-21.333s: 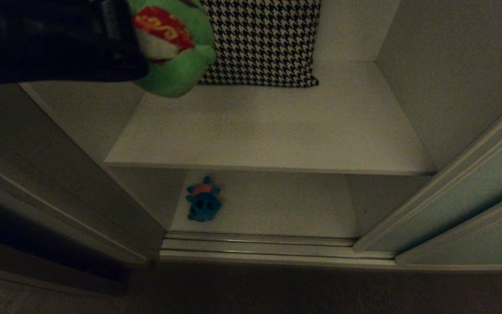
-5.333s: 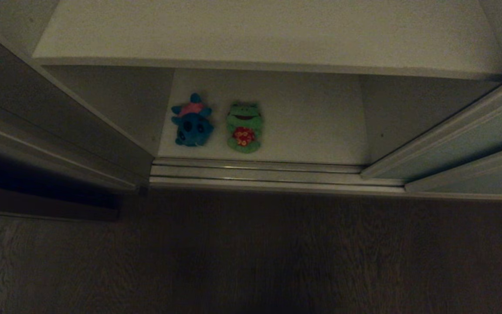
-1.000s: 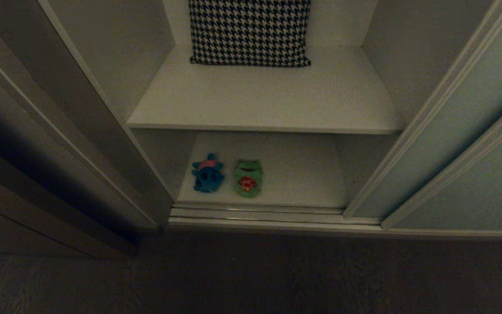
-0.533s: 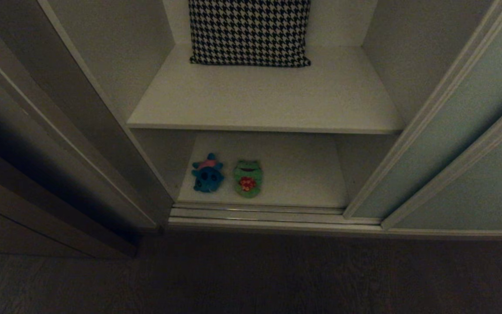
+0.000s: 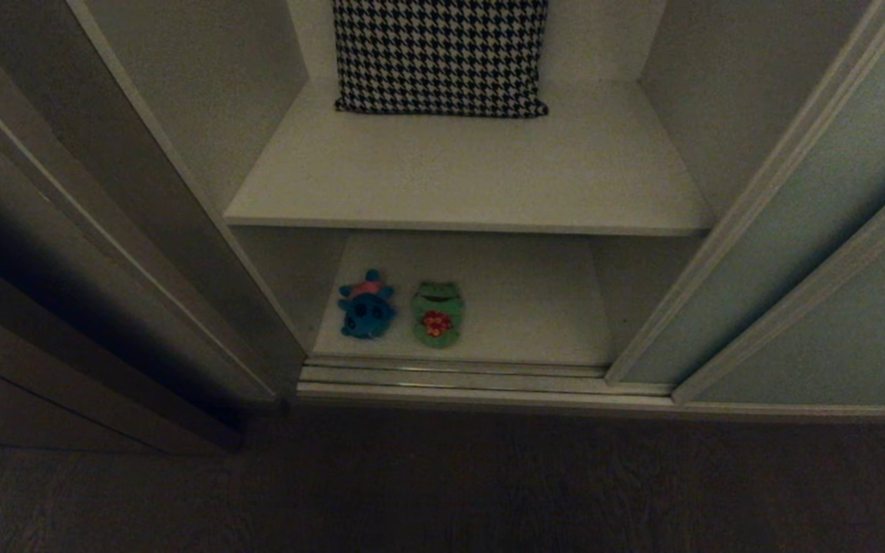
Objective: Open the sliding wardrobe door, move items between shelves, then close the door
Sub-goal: Close the door
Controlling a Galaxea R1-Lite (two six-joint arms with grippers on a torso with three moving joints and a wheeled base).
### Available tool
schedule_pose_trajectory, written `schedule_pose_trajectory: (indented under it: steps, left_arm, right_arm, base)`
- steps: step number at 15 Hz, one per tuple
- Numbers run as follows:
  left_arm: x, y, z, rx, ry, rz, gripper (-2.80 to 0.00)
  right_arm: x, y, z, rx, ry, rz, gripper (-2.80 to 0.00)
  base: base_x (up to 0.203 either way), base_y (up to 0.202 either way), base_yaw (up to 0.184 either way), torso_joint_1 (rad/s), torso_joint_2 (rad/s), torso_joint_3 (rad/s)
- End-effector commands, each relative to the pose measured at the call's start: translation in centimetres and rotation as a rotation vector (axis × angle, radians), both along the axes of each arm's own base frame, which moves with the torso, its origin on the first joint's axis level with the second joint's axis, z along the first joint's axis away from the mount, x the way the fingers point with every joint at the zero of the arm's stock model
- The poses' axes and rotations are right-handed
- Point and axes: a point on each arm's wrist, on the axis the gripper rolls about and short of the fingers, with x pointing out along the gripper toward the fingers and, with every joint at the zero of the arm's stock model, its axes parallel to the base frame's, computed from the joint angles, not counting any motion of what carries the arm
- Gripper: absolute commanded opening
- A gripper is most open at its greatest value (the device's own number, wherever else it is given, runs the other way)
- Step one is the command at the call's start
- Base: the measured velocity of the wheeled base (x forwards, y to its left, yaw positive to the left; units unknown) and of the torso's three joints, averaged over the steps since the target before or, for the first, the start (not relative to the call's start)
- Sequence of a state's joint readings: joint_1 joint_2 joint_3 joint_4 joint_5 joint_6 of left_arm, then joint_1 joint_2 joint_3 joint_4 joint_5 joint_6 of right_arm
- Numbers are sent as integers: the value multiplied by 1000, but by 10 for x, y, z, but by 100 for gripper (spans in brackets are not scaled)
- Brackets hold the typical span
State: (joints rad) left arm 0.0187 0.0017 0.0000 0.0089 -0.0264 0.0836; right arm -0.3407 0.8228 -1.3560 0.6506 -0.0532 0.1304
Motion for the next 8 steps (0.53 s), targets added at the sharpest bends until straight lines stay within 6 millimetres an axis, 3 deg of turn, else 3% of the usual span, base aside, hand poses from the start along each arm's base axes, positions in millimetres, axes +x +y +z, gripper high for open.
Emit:
schedule_pose_trajectory:
  steps: [1, 8]
  left_arm:
    - [0, 0, 0, 1, 2, 0, -280]
    - [0, 0, 0, 1, 2, -1, -280]
  right_arm:
    - [34, -15, 8, 21, 45, 9, -280]
    - [79, -58, 12, 21, 33, 123, -280]
  base:
    - [0, 0, 0, 0, 0, 0]
    - [0, 0, 0, 0, 0, 0]
